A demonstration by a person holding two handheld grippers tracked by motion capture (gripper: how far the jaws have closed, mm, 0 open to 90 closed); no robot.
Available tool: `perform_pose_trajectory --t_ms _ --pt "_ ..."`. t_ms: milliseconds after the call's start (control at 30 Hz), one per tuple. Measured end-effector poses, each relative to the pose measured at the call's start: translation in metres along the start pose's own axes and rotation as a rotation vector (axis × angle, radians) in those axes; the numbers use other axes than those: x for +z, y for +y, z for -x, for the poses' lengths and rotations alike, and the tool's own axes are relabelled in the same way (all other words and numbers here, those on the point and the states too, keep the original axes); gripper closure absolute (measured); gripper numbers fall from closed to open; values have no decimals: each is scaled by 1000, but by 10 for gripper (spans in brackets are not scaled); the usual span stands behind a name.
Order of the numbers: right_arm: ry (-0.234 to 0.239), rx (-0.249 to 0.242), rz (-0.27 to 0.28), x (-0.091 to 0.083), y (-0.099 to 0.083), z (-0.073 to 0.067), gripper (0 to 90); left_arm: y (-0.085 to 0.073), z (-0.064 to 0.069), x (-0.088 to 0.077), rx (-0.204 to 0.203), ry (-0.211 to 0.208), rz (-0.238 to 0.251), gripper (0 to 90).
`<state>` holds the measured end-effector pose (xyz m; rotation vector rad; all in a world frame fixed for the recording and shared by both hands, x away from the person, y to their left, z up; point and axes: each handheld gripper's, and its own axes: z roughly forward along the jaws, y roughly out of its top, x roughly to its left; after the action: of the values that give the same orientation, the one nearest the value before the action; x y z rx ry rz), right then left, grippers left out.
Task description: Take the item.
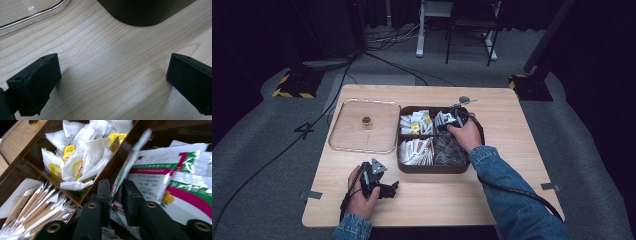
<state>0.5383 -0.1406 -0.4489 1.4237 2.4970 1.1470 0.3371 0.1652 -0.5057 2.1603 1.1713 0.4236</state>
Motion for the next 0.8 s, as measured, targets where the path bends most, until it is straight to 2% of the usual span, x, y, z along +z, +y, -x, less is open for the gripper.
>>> perform_pose_trajectory --t_ms 233,400,533,567,633,733,800 --pt "-21 27 34 -12 2 1 852 0 0 0 0 0 0 0" --pt "-18 16 67 -24 4 1 857 0 0 0 0 -4 1 0" --pt "-3 5 99 -36 6 -2 858 0 0 0 3 -3 -2 0" --pt "9 -4 116 -43 6 -4 859 0 0 0 -3 -4 -1 0" --pt "14 -6 119 -46 6 -5 859 0 0 0 -5 -5 -1 0" --pt "40 -21 149 -62 4 -8 860 0 0 1 -7 -5 -2 0" --pt "46 -24 153 -66 4 -9 860 1 0 1 -4 -2 -3 0"
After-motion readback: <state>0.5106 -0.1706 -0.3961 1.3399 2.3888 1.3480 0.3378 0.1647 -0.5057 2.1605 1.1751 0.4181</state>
